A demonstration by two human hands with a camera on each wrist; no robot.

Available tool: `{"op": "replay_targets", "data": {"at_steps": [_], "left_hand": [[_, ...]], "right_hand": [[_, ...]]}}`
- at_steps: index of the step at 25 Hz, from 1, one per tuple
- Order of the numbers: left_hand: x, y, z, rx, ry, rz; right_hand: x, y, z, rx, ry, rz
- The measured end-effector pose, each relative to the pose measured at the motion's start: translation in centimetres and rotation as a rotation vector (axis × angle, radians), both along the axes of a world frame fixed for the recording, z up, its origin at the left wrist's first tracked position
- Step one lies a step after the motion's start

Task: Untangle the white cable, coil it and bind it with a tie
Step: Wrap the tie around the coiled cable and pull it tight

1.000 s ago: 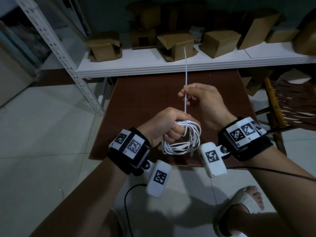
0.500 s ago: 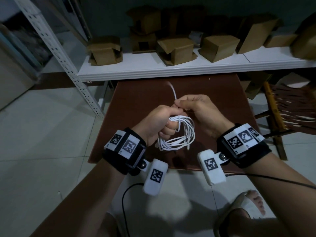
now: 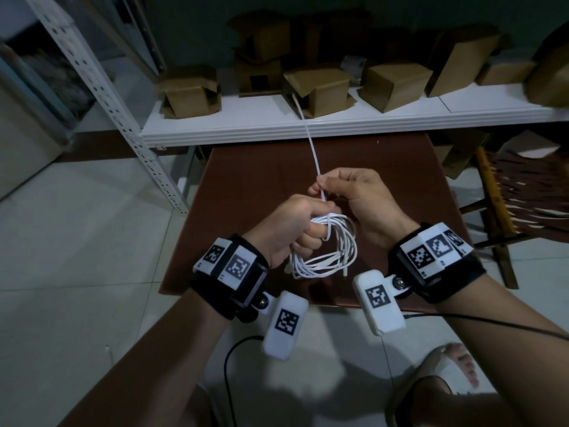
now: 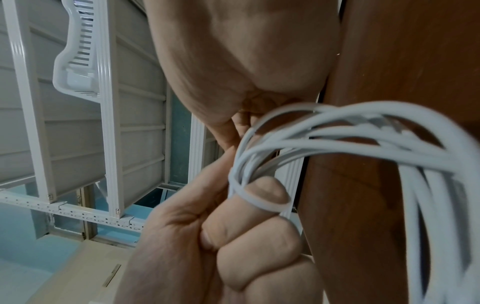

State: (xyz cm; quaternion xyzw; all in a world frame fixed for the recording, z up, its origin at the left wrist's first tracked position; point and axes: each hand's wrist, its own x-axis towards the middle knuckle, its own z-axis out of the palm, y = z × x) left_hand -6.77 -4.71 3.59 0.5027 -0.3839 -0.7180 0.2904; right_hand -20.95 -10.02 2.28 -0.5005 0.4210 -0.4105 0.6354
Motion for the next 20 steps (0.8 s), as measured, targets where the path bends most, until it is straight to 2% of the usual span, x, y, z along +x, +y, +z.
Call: {"op": "replay_targets", "data": {"at_steps": [6, 9, 13, 16, 20], "left_hand": [[-0.3, 0.3, 0.1, 0.046, 0.006, -0.084], [-0.1, 0.1, 0.2, 0.045, -0.034, -0.042], [0.3, -0.1, 0.1, -0.068, -0.017, 0.039], [0.9, -0.3, 0.2, -0.076, -0.001, 0.025], [1.1, -0.6, 0.2, -0.070, 0.023, -0.003]], "right_hand": [[-0.3, -0.7, 0.1, -0.051, 0.060, -0.061], [-0.2, -0.7, 0.1, -0.037, 0.038, -0.072], [-0.5, -1.0, 0.3, -0.015, 0.018, -0.010], [-0.4, -0.4, 0.1, -0.054, 0.034, 0.074], [0.0, -0.2, 0.1, -0.033, -0.021, 0.042]]}}
